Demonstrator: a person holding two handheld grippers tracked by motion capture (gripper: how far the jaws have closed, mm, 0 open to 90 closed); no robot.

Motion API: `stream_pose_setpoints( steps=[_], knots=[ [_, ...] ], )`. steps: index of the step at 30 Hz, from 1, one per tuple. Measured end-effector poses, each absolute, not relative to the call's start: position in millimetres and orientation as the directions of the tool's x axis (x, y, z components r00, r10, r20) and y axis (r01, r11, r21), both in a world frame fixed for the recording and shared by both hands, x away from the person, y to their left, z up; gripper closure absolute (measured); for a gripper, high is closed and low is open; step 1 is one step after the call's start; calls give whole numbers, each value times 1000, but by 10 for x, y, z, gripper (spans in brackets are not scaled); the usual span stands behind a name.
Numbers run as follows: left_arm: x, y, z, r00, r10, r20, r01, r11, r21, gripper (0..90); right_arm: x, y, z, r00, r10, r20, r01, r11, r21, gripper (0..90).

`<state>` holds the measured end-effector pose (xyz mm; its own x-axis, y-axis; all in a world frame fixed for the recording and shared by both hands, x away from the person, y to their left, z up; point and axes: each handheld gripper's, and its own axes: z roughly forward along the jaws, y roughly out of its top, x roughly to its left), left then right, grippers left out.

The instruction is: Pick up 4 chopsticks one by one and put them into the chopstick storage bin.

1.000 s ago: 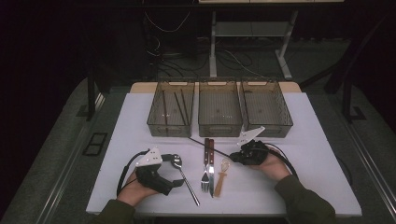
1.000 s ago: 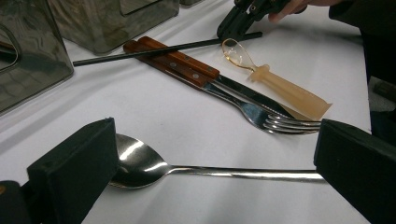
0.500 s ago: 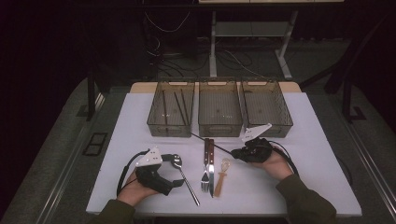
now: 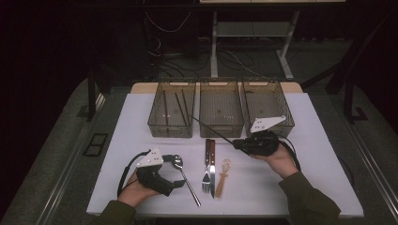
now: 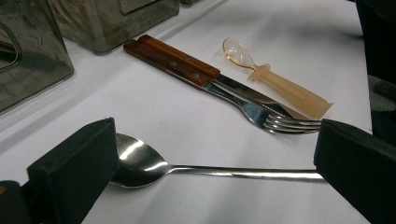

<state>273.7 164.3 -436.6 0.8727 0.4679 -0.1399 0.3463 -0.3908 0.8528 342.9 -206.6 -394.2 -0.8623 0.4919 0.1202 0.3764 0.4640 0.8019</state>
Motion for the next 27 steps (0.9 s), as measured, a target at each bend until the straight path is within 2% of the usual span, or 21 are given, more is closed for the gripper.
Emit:
stream_pose_setpoints(
  steps=[10,27],
  knots=[
    [2735,1640,-4366,874,465,-143,346,-387,855,0,3645,-1910,-3782,-819,559,132,388,368,845,856],
    [2739,1640,-4361,878,458,-144,344,-393,853,0,4079,-1323,-3491,-770,619,153,401,282,872,856]
  ],
)
